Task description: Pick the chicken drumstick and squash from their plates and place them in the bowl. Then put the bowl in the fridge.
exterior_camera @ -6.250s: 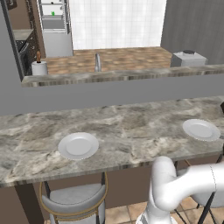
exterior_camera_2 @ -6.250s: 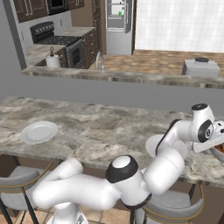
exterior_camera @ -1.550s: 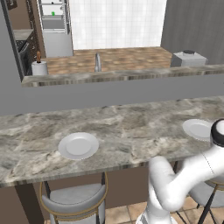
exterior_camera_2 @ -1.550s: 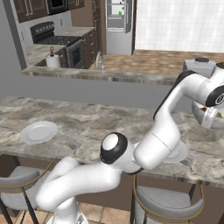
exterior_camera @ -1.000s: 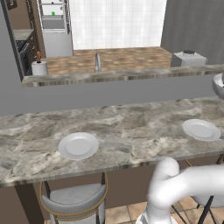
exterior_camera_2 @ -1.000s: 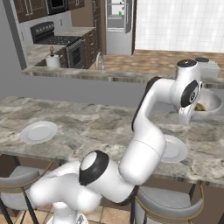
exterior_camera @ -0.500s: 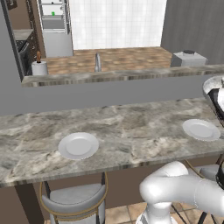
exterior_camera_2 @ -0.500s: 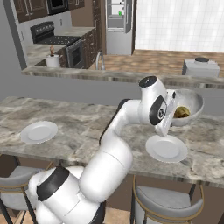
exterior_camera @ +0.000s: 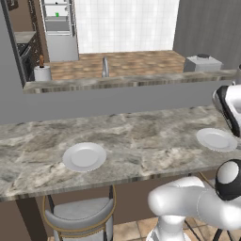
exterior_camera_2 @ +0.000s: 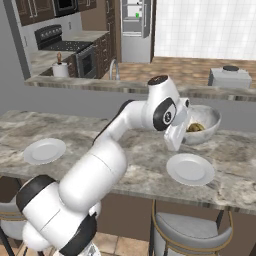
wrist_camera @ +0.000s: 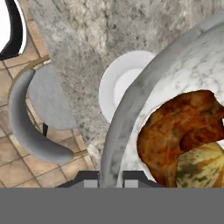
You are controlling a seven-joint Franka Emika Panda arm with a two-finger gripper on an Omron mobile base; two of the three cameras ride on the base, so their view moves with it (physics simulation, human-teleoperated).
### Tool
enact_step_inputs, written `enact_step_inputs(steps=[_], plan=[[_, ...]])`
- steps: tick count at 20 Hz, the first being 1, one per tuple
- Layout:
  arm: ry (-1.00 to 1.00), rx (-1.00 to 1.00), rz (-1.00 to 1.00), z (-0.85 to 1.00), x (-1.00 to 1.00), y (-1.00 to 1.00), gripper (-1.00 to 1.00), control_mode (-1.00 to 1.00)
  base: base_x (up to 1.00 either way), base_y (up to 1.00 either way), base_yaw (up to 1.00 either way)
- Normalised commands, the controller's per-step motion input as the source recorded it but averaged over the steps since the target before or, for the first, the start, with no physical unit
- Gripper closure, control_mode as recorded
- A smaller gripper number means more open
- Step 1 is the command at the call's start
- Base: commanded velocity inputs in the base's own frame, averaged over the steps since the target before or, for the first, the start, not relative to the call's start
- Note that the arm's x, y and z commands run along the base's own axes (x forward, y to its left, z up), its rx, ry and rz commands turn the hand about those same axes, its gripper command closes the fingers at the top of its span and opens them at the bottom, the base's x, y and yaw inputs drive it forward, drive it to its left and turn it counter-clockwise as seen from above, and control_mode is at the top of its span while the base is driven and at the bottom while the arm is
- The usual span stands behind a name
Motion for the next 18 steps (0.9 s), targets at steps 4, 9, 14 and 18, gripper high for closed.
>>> enact_step_inputs(steps=[4,9,14,18], plan=[[0.01,0.07,0.02,0.07,-0.18,0.45,1.00,-1.00,0.00,0.00,0.00],[-0.05,0.05,0.01,0.00,-0.20,0.51,1.00,-1.00,0.00,0.00,0.00],[0.00,0.03,0.00,0.04,-0.26,0.45,1.00,-1.00,0.00,0.00,0.00],[0.00,0.03,0.00,0.04,-0.32,0.45,1.00,-1.00,0.00,0.00,0.00]])
